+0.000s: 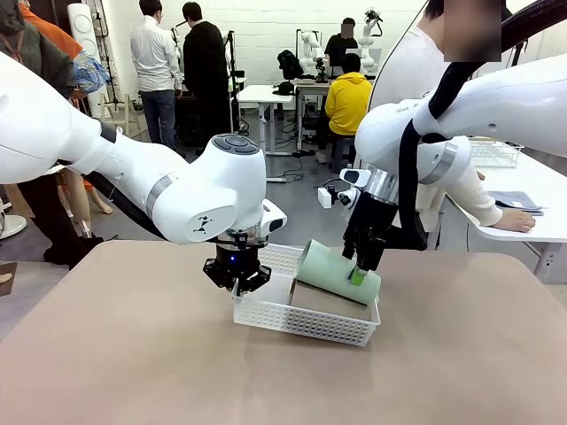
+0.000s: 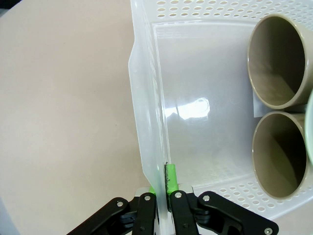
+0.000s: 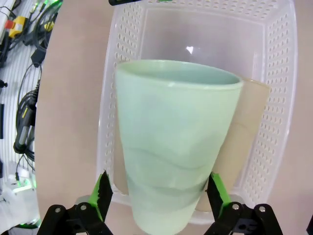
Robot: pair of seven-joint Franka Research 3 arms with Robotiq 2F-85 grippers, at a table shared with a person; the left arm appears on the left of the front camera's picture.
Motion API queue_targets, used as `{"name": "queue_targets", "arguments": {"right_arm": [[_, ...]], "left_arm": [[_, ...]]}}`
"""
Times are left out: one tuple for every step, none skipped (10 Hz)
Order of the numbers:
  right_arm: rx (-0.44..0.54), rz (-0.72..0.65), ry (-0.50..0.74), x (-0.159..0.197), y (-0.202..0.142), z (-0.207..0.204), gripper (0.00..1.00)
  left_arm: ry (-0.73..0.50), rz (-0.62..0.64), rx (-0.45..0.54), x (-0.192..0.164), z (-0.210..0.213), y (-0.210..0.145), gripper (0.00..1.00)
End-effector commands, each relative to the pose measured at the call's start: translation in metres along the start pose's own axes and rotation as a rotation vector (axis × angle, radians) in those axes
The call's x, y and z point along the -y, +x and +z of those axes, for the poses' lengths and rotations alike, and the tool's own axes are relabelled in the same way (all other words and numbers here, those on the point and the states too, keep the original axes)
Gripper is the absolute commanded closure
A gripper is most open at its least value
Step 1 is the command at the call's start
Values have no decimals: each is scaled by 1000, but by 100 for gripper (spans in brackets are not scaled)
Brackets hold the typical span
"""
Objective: Clean and organize the cups into the basket.
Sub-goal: Pick up the Reusable plastic cup from the right side of the table and stack it inside the Organizing basket in the center of the table.
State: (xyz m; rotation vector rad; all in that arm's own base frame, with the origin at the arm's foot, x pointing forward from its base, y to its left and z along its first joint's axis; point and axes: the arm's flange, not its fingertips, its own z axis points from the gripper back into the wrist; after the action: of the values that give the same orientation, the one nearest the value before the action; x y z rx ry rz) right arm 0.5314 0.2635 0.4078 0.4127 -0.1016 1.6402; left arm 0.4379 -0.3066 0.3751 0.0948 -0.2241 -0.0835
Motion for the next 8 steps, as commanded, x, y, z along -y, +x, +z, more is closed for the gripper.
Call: {"name": "queue_targets", "arguments": {"right_arm": [[56,9,-8,-7,-6,16,0],[113,33,-37,-16,-14,34,0],[174,41,-69,-27,-24,54,0],[239,54,-89,-38,-37,73,0],[322,73,-117,-55,-54,93,0],[435,96,-151,-78,-84,117,0],[504,108,-169,-92,-104,129,0],[637,146,-188,-114,-140,145,0]], "left_arm": [[1,-2,3,1,0,0,100],[1,-2,3,1,0,0,100],[1,-2,3,1,0,0,100],[1,-2,3,1,0,0,100],[1,-2,3,1,0,0,100],[1,-2,3,1,0,0,100],[1,-2,3,1,0,0,100],[1,-2,3,1,0,0,100]]}}
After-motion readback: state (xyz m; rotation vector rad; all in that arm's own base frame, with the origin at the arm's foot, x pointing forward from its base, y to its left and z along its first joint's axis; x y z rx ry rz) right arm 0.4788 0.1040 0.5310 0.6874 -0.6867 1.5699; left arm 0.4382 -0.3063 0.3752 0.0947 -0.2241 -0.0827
